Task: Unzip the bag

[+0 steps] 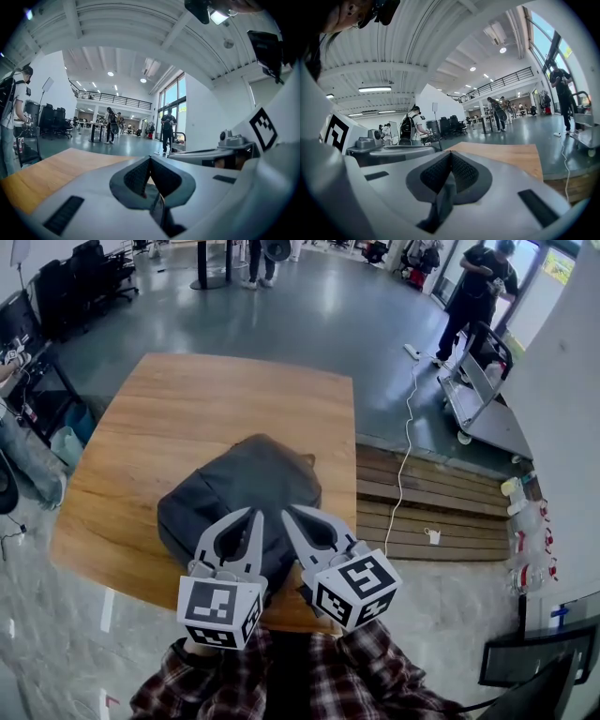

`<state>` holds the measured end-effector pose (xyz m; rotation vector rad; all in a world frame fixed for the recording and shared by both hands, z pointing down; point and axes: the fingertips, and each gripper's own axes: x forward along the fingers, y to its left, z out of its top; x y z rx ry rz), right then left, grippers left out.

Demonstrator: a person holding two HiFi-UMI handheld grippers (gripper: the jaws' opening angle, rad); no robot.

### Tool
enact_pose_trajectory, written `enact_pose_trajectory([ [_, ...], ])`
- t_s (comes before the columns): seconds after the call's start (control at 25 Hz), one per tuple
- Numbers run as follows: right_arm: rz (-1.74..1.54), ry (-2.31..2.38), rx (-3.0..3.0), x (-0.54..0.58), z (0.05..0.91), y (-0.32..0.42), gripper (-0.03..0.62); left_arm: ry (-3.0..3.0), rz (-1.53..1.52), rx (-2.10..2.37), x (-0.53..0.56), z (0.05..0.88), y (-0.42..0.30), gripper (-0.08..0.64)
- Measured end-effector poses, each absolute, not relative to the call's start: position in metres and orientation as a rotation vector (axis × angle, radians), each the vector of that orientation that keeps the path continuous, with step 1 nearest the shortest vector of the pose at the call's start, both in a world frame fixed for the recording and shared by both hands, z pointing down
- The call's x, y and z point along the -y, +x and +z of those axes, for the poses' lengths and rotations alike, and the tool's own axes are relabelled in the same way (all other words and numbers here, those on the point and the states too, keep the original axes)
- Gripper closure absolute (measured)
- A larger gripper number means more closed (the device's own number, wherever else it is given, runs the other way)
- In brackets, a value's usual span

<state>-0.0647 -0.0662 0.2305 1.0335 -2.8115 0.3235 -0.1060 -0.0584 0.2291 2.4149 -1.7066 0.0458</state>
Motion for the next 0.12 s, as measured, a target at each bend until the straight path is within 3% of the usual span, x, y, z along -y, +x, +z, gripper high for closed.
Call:
enact_pose_trajectory([
  [0.12, 0.332, 1.014, 2.811, 0.0678, 0.2308, -0.0666, 0.580, 2.410, 0.038, 1.717, 0.0594, 0.2258, -0.1069, 0.552],
])
